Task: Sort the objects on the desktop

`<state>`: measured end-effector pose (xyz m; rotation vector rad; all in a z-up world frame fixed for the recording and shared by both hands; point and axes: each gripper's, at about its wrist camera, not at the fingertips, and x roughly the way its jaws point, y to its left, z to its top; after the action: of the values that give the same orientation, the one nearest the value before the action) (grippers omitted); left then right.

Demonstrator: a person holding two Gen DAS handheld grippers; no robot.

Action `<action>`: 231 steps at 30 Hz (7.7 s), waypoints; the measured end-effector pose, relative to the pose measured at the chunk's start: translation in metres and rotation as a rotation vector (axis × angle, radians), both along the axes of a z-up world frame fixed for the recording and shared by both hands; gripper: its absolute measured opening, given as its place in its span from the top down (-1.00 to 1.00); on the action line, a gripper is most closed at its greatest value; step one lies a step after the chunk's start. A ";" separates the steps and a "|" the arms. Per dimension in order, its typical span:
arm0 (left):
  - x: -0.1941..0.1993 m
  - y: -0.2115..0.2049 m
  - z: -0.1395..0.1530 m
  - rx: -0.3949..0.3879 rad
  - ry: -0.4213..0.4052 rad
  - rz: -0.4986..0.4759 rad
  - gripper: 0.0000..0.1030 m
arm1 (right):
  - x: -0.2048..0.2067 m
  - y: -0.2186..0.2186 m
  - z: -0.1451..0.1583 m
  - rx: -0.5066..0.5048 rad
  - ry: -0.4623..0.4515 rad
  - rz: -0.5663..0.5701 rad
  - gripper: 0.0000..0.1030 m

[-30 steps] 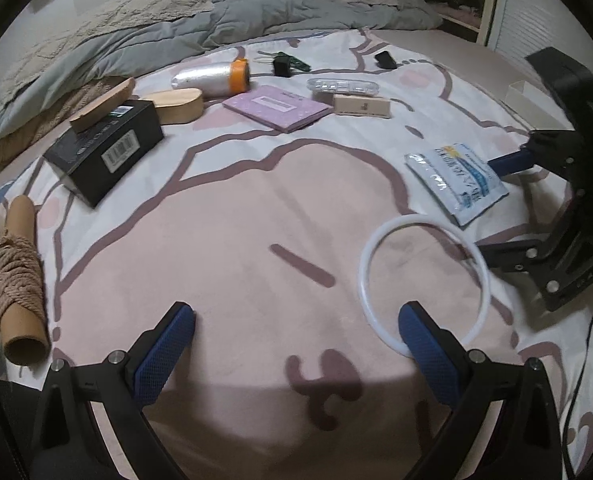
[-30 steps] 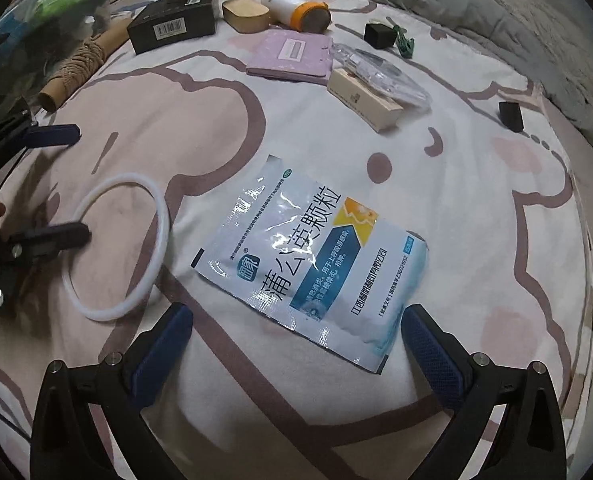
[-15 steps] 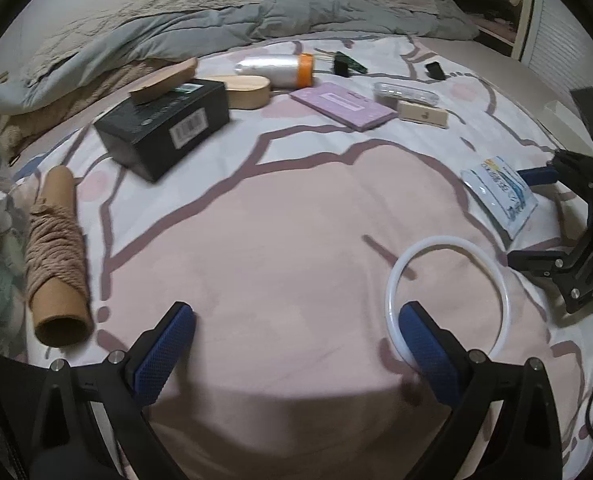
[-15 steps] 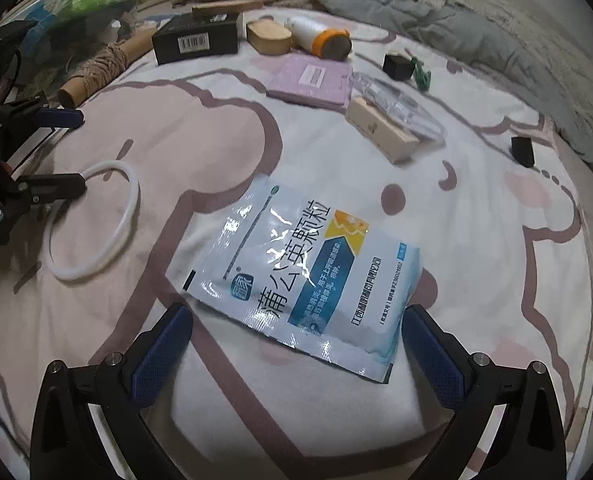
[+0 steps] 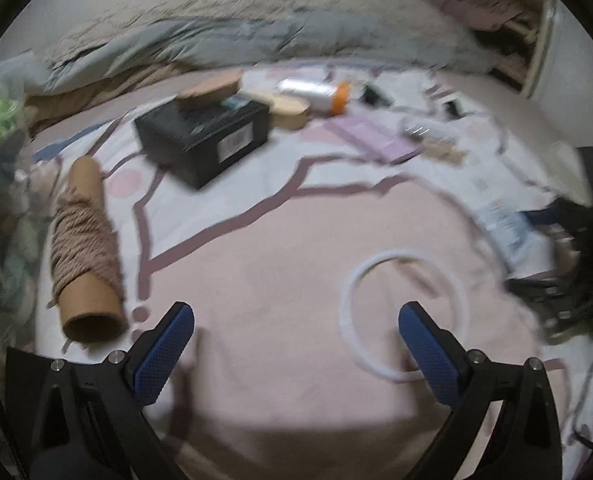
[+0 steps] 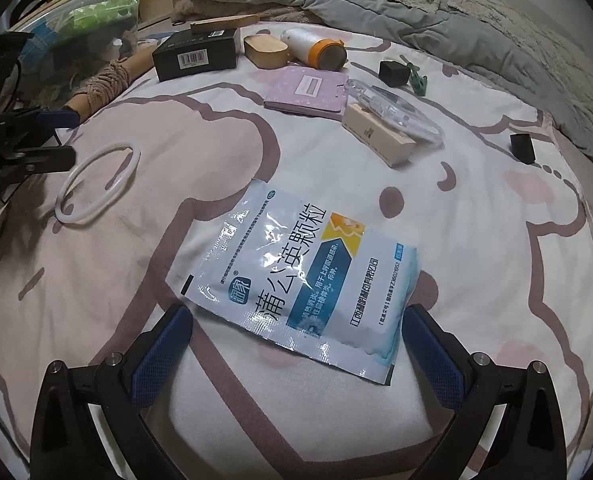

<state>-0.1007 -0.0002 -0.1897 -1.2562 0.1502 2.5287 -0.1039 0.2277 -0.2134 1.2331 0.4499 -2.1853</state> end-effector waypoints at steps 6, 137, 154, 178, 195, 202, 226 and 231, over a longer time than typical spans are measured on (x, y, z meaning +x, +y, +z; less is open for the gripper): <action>0.004 0.033 -0.002 0.017 -0.011 -0.124 -1.00 | -0.001 0.002 -0.001 -0.017 -0.009 0.001 -1.00; -0.005 0.036 -0.025 0.071 -0.063 -0.126 -0.64 | -0.020 -0.001 0.012 -0.024 0.009 -0.095 -0.61; -0.005 0.034 -0.007 0.054 -0.024 -0.119 -0.64 | -0.018 -0.003 0.031 -0.055 0.045 -0.091 -0.60; -0.003 -0.008 0.111 0.103 0.144 -0.094 -0.64 | -0.027 -0.041 0.141 -0.290 0.116 -0.068 -0.60; 0.006 -0.098 0.199 0.098 0.249 0.141 -0.64 | -0.003 -0.087 0.216 -0.371 0.135 0.043 -0.60; 0.001 -0.158 0.228 0.034 0.279 0.266 -0.64 | 0.013 -0.105 0.228 -0.379 0.151 0.095 -0.60; -0.115 -0.282 0.201 -0.001 0.001 0.523 -0.65 | 0.042 -0.146 0.266 -0.447 0.187 0.268 -0.60; -0.134 -0.297 0.186 0.037 -0.080 0.544 -0.65 | 0.042 -0.168 0.265 -0.449 0.169 0.306 -0.60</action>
<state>-0.2349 -0.2968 -0.0040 -1.5478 -0.2967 2.8931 -0.0622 0.0592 0.0514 0.6929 0.1807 -1.9868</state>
